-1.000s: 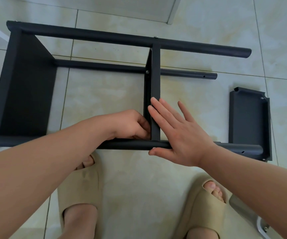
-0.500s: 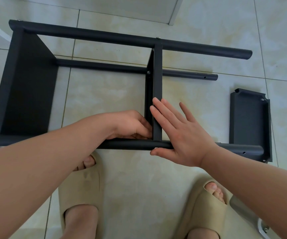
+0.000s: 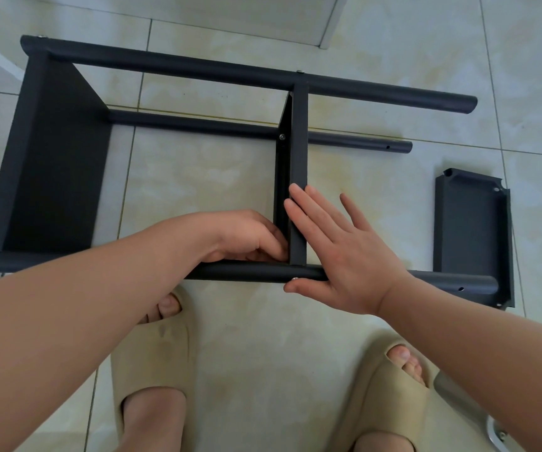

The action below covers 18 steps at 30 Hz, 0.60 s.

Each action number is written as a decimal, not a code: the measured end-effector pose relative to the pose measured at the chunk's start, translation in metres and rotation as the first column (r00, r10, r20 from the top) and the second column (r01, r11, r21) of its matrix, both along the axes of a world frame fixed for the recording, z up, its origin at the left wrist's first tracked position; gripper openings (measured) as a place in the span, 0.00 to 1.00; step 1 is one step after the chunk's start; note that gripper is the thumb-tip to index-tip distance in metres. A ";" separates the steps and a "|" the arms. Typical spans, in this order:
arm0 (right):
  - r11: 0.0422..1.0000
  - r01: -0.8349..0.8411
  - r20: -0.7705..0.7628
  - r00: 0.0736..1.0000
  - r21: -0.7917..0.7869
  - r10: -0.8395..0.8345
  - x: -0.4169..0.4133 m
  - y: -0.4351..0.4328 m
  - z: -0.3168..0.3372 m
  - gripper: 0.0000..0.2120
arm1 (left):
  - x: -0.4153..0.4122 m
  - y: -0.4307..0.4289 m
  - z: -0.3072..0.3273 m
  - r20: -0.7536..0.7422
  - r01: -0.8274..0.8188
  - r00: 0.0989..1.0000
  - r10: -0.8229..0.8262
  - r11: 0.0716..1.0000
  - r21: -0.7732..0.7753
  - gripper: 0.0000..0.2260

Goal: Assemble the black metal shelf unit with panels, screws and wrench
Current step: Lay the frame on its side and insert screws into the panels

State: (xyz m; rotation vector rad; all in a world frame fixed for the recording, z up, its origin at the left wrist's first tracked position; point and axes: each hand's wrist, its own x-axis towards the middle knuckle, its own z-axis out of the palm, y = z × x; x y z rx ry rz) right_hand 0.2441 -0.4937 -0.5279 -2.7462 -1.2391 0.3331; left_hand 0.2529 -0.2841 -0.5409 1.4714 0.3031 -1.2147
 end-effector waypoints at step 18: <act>1.000 0.000 0.005 1.000 0.008 0.000 0.000 0.000 0.000 0.47 | 0.001 -0.003 0.001 0.026 0.050 0.998 -0.050 0.999 -0.013 0.05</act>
